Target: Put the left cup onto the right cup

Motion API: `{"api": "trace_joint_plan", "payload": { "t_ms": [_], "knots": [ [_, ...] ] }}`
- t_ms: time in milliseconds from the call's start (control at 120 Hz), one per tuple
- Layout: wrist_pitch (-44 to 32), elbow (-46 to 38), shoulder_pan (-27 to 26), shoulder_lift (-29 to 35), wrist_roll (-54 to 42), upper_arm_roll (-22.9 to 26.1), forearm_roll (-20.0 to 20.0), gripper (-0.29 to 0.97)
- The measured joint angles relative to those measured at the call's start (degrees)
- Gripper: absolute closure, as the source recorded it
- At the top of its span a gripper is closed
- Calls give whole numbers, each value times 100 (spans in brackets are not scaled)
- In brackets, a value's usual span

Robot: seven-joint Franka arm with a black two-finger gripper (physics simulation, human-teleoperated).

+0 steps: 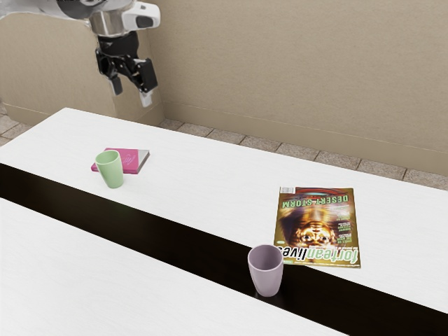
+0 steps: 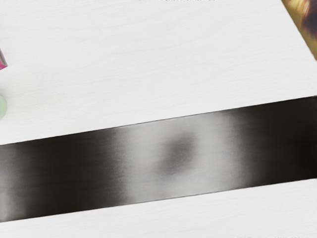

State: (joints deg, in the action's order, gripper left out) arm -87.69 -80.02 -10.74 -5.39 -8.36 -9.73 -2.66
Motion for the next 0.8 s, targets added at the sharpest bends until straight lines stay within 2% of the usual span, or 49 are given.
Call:
{"api": "trace_joint_plan", "payload": {
  "t_ms": [133,283,392,542,800],
  "knots": [
    [-105,-172,-132,41,110,176,-100,0],
    [-434,-567,-12,-135,195,-313,-144,0],
    [-753,-395,458,-873,184,-493,-24,0],
    [-1257,-302,1227,-1597,119,-250,156,0],
    [-2069,285,1856,-2692,-195,-219,432,0]
  ]
}}
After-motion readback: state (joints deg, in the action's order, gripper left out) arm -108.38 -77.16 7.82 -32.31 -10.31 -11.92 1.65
